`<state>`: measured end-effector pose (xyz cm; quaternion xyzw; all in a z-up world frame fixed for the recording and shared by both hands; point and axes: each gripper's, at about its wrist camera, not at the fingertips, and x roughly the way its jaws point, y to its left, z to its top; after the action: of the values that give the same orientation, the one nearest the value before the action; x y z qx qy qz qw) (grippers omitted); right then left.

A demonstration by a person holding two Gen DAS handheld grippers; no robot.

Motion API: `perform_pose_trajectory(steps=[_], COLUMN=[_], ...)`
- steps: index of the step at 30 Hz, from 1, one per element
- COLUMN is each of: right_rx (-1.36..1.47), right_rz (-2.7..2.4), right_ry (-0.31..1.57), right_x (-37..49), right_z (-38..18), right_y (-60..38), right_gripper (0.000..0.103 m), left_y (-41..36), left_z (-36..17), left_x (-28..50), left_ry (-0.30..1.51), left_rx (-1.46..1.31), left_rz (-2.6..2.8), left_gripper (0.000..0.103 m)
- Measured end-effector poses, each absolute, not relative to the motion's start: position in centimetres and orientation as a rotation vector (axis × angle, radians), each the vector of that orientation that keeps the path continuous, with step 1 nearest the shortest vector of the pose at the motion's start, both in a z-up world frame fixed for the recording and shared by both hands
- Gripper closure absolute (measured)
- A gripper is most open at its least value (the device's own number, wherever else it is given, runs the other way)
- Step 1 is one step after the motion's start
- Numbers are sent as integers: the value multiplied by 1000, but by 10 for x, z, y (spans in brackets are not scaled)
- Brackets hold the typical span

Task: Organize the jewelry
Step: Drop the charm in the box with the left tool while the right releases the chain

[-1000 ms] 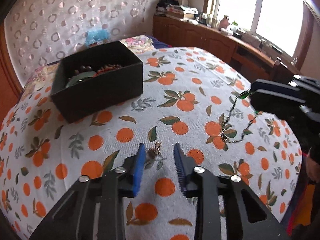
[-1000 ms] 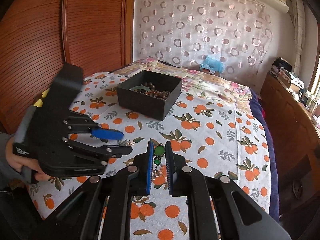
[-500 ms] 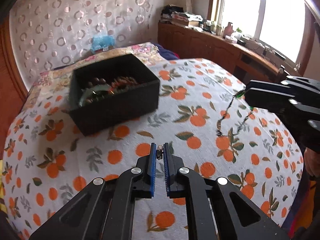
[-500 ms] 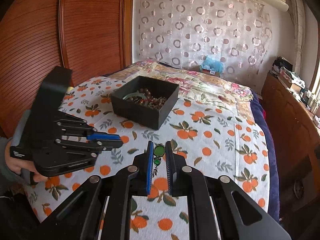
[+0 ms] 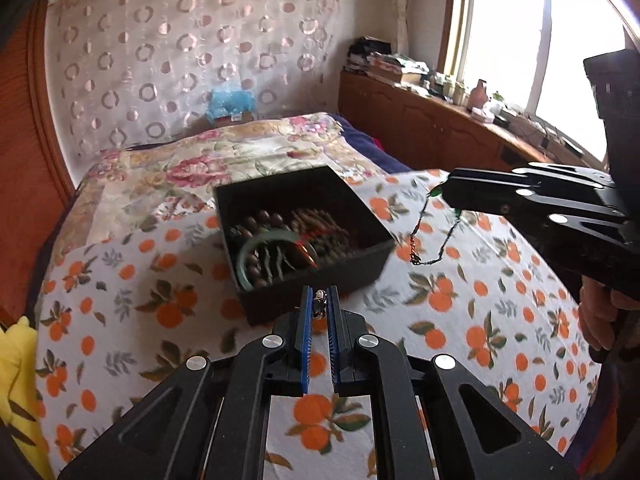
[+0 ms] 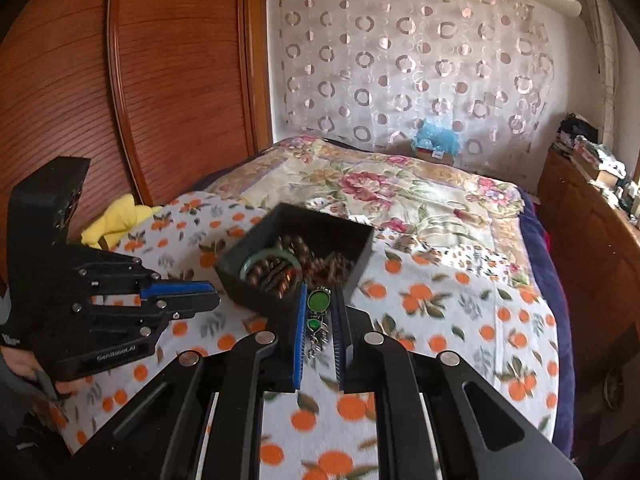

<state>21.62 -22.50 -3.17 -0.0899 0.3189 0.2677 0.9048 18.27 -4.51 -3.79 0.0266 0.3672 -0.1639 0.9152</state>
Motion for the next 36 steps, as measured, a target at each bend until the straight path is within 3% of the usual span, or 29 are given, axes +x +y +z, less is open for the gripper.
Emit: perform_pose_trajectory(steps=[10, 17, 21, 34, 35, 36], right_rx=[-178, -171, -125, -121, -116, -111], right_rz=[583, 549, 555, 491, 486, 485], right_ry=[693, 762, 776, 735, 728, 723], right_x=[261, 280, 284, 269, 266, 264], right_z=[-13, -29, -33, -41, -41, -41], right_y=[-197, -185, -191, -226, -230, -233], right_gripper=[90, 88, 67, 67, 67, 67], left_y=[-28, -32, -35, -51, -51, -50], left_z=[-23, -27, -30, -41, -41, -42], left_x=[204, 219, 226, 246, 246, 246], left_ry=[739, 742, 743, 744, 746, 749], left_rx=[59, 61, 60, 78, 73, 65], left_rz=[-284, -273, -272, -231, -229, -226], left_gripper=[97, 97, 97, 96, 93, 83])
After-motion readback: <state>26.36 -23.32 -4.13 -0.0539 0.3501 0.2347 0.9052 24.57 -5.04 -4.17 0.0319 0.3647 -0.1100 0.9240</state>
